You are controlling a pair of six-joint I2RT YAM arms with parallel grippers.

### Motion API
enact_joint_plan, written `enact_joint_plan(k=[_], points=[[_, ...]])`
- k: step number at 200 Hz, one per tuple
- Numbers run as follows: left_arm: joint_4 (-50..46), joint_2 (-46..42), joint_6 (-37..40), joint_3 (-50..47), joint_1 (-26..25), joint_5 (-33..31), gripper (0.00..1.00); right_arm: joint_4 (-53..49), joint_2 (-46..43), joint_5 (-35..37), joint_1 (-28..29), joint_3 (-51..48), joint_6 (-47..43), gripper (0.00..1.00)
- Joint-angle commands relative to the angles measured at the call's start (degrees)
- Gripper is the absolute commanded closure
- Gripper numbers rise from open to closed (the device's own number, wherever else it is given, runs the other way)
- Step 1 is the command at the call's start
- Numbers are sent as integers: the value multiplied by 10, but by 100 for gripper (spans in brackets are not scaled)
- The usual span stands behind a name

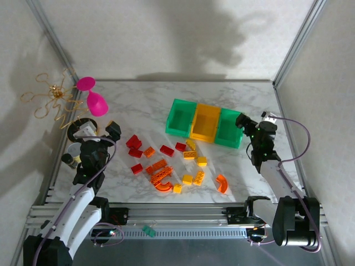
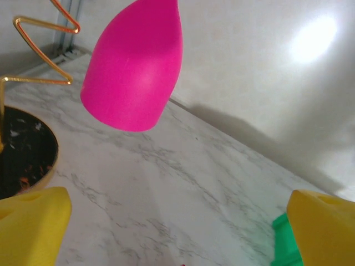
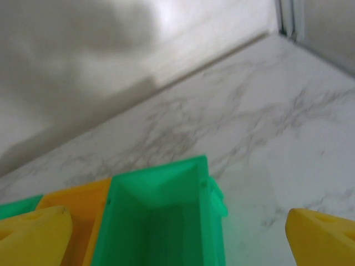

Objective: Sort the legos into containers by color
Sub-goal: Pick up the lego from the center of the table.

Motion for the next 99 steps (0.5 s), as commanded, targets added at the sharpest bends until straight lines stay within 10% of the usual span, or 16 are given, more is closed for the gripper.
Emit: enact_joint_plan(k=[1,99], points=[[-57,-14,-81,24,-7,45,1,-105,-6,-48,25,38,29,1],[-211,-12,-138,72,-168,91,1,-377,23,-56,222,126,-23,2]])
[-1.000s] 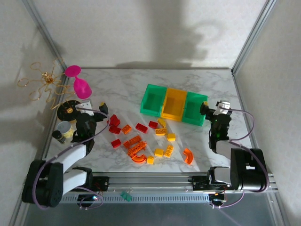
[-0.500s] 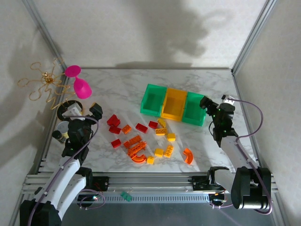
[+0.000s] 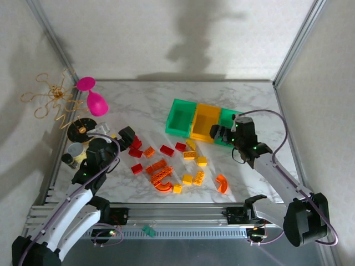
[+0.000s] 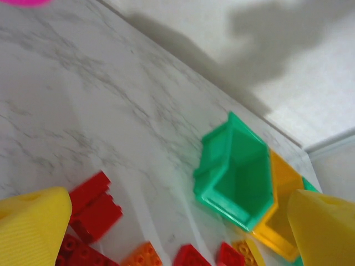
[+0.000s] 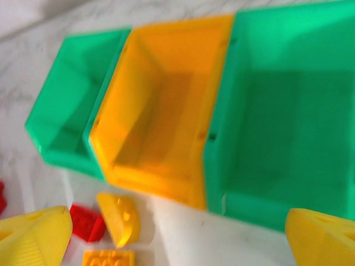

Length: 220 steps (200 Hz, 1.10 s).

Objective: Sort the legos into containers by color
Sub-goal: Pick up the lego from the center of the table.

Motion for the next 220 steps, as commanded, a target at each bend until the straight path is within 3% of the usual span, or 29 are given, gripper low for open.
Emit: enact_joint_plan(k=[1,44,79,106,169,220], points=[[-42,2,-31,12,-48,16,1,-94,10,-8,29,19,-15,2],[-20,61,-53,19,-162,-22,1,-112,65,16,112,38,-17,10],[18,108,-66,23,-212,-44,1,-87,134,19,146,64,-29,17],[36,138,-86,26,-225,-55,1,-68,189,35,167,86,-43,29],[47,176,-93,41,-235,-73,0,-20,292,67,182,130,-54,35],[30,169,-96,46,-237,-92,1,2,346,72,187,159,-70,45]])
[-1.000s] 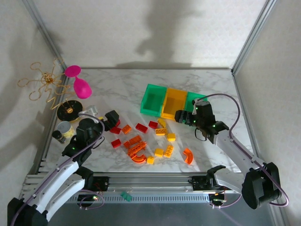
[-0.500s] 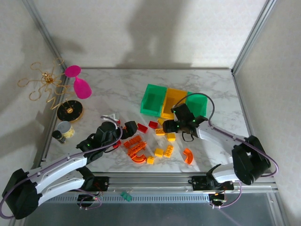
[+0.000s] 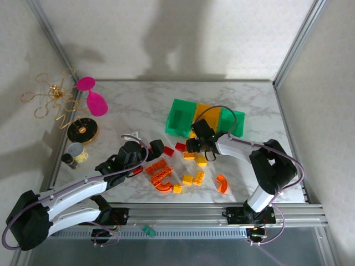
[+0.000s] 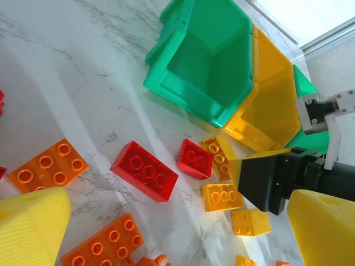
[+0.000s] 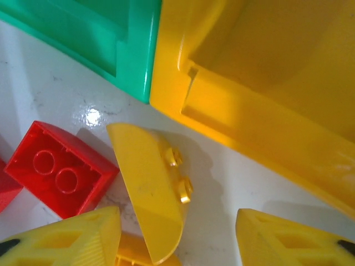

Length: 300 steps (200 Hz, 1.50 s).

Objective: Sort the legos into containers by color
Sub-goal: Pick up the lego from the center of the table, then place the lego in the container.

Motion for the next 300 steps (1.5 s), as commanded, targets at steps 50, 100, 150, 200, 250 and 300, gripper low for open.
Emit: enact_joint_plan(k=[50,100,150,200,250,300], points=[[-16,-7,-16,18,-7,-37,0,18,50,10,8,42,-30,57],[-21,-1,-16,24,-7,-38,0,4,42,28,31,38,-46,71],[-26,-3,-17,43,-6,-23,0,-32,-8,33,49,45,-61,77],[-48,10,-2,77,0,-43,0,-55,-28,52,51,101,-76,77],[-19,30,1,100,18,-46,0,-46,83,113,38,232,-87,77],[-13,55,3,113,49,-43,0,-39,192,148,14,347,-96,75]])
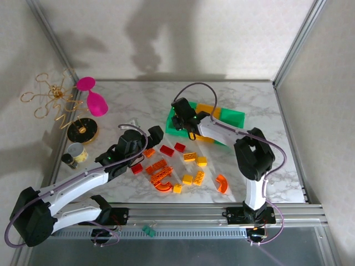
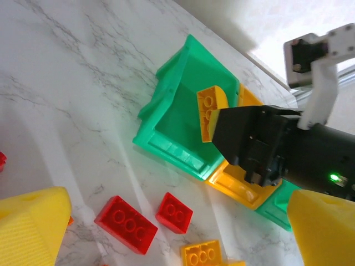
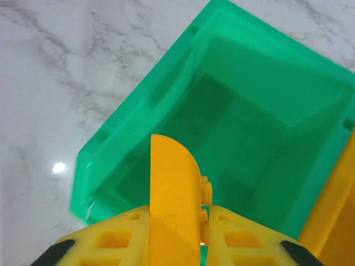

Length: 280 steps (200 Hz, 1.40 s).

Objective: Sort the legos into containers by color
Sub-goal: Place the lego in the container, then pick up the lego from the center of the table.

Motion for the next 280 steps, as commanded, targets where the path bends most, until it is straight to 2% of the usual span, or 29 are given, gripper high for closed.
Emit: enact_joint_plan(k=[1,22,38,70,119,155,187,222,280], points=[[11,13,10,21,16,-6,0,-1,39,33,-16,53,-11,75],[16,20,6,19,27,1,0,-3,65,31,-34,79,-9,68],[21,22,8,18,27,1,0,1,64,24,-35,88,-13,56],[7,22,10,27,28,1,0,5,22,4,-34,71,-14,52],[-20,-5,7,18,1,9,0,21,-119,-78,-30,-82,-2,45],[-34,-24,-12,-8,-24,12,0,-19,-198,-96,-14,-163,-8,35],[-40,-47,-41,-33,-57,-12,0,-41,-242,-110,9,-229,7,28],[-52,-74,-71,-55,-89,-48,0,-59,-253,-109,23,-273,44,20],[-68,-81,-92,-63,-106,-72,0,-39,-222,-97,36,-291,115,5]])
